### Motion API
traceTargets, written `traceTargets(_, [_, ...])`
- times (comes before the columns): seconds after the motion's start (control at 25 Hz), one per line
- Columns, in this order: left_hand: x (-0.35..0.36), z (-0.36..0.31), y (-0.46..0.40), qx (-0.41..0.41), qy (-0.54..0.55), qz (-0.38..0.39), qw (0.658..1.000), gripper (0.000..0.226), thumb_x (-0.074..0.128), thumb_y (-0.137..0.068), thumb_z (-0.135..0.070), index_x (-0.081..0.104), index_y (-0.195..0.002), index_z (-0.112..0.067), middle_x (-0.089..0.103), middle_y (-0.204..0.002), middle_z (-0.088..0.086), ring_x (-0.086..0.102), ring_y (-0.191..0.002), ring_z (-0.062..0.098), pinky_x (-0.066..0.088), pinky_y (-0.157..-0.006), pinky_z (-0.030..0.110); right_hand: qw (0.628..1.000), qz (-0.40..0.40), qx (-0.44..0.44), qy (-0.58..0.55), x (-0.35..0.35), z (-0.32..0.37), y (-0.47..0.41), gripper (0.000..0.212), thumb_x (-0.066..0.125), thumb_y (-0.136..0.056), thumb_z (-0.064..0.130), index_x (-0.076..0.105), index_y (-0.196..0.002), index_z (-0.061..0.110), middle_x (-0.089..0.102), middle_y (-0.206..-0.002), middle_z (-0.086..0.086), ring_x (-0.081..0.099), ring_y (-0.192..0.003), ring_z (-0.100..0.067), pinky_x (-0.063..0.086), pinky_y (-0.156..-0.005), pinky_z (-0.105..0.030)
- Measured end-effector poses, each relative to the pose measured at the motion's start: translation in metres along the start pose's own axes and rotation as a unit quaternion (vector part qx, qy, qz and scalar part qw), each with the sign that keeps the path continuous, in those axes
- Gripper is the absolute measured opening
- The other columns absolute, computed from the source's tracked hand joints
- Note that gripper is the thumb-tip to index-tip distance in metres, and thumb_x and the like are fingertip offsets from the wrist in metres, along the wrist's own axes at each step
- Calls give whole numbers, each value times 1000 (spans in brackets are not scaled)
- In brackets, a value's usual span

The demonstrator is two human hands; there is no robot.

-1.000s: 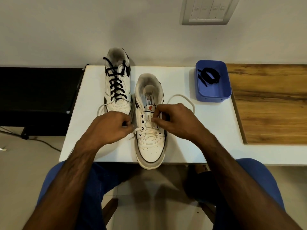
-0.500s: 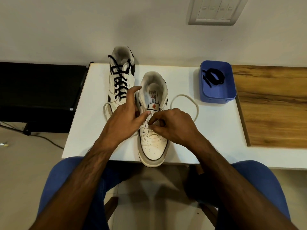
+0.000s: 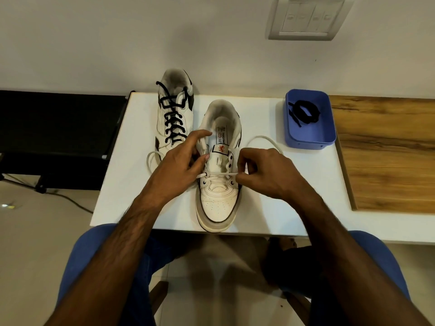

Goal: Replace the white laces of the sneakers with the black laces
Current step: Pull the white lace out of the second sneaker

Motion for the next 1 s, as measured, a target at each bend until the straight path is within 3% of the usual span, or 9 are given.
traceTargets(0.12, [0, -1, 0, 3, 9, 3, 1000, 46, 59, -101, -24, 43, -142, -34, 61, -82, -3, 62, -77, 5, 46, -66, 13, 999, -23, -34, -21, 5, 13, 0, 14, 66, -89, 39, 67, -103, 36, 52, -60, 17, 52, -61, -3, 37, -60, -26])
traceTargets(0.24, [1, -1, 0, 0, 11, 1, 1000, 46, 58, -101, -25, 42, -143, -35, 61, -82, -4, 62, -79, 5, 45, -67, 12, 996, -36, -74, 21, 23, 40, -4, 21, 60, -95, 39, 69, -114, 38, 59, -70, 18, 57, -71, -6, 42, -66, -27])
traceTargets(0.32, [1, 0, 0, -2, 8, 1, 1000, 46, 58, -101, -25, 42, -143, -36, 61, -83, -3, 62, -79, 7, 47, -68, 14, 995, -40, -80, 42, 28, 45, -6, 18, 60, -95, 38, 71, -109, 36, 66, -79, 12, 64, -79, -14, 46, -68, -28])
traceTargets(0.48, [-1, 0, 0, -8, 19, 4, 1000, 46, 59, -101, -24, 43, -143, -33, 62, -83, -3, 63, -78, 3, 44, -66, 8, 997, -70, -26, 5, 4, 14, -8, 8, 62, -92, 37, 66, -96, 32, 54, -62, 16, 57, -66, -8, 38, -59, -27])
traceTargets(0.6, [0, 0, 0, -9, 19, 3, 1000, 45, 59, -101, -23, 43, -142, -33, 63, -84, -2, 63, -79, 5, 46, -67, 11, 995, -96, -28, -30, -7, 7, -5, 9, 64, -94, 37, 69, -101, 35, 53, -57, 15, 51, -58, -4, 36, -58, -25])
traceTargets(0.72, [1, -1, 0, -7, 15, 1, 1000, 45, 58, -101, -25, 41, -142, -35, 63, -86, -1, 63, -79, 9, 50, -68, 18, 996, -58, -73, 14, 17, 34, -4, 22, 63, -95, 37, 71, -116, 37, 60, -69, 18, 56, -69, -3, 42, -65, -25])
traceTargets(0.84, [1, 0, 0, -4, 6, 2, 1000, 45, 56, -102, -27, 40, -143, -36, 63, -87, 2, 64, -79, 12, 51, -71, 27, 994, -50, -80, 50, 31, 44, -9, 19, 61, -95, 37, 72, -111, 36, 73, -86, 8, 67, -83, -17, 51, -70, -30])
traceTargets(1.0, [1, 2, 0, -7, 5, 5, 1000, 46, 57, -102, -26, 39, -143, -38, 63, -86, 0, 64, -78, 9, 52, -70, 25, 994, -40, -74, 65, 28, 41, -12, 15, 64, -91, 40, 69, -103, 34, 71, -88, 9, 66, -82, -15, 45, -67, -27])
Point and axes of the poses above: each hand's wrist, its own y-axis away from the middle knuckle, its own x-axis out of the palm, z = x × y, the point moved 9 cm from there along -y, towards the middle knuckle
